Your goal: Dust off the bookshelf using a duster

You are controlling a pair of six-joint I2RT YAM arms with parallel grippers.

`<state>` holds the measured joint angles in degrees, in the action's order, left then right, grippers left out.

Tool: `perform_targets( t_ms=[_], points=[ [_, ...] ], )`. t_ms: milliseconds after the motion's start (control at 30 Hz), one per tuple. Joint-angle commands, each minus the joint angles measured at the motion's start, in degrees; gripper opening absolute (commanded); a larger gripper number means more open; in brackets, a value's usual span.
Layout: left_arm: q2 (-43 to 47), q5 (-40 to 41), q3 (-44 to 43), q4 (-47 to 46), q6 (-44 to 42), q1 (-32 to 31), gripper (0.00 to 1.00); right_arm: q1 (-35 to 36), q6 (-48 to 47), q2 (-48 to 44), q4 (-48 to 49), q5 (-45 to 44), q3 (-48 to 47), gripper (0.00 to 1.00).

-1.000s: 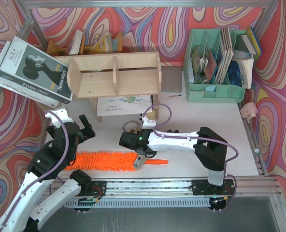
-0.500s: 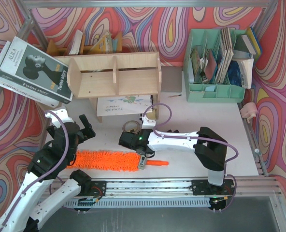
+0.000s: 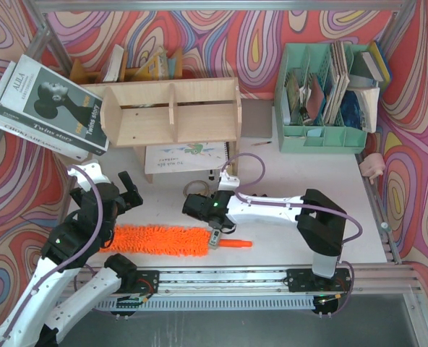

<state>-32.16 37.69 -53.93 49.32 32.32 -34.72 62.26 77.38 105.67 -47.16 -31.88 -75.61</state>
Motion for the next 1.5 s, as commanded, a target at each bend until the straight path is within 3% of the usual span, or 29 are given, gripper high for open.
perform_targets(
  t_ms=[0, 800, 1467],
  points=[
    [0.1, -0.3, 1.0, -1.0, -0.8, 0.4, 0.98, -1.3, 2.9, -3.9, 0.7, -3.7, 1.3, 0.22],
    [-0.3, -0.6, 1.1, -1.2, -0.9, 0.5, 0.98, -4.6, 7.1, -7.3, 0.4, -6.8, 3.4, 0.19],
    [0.0, -0.4, 1.1, -1.2, -0.8, 0.6, 0.98, -8.6, 8.6, -8.5, 5.7, -2.9, 9.5, 0.17]
  ],
)
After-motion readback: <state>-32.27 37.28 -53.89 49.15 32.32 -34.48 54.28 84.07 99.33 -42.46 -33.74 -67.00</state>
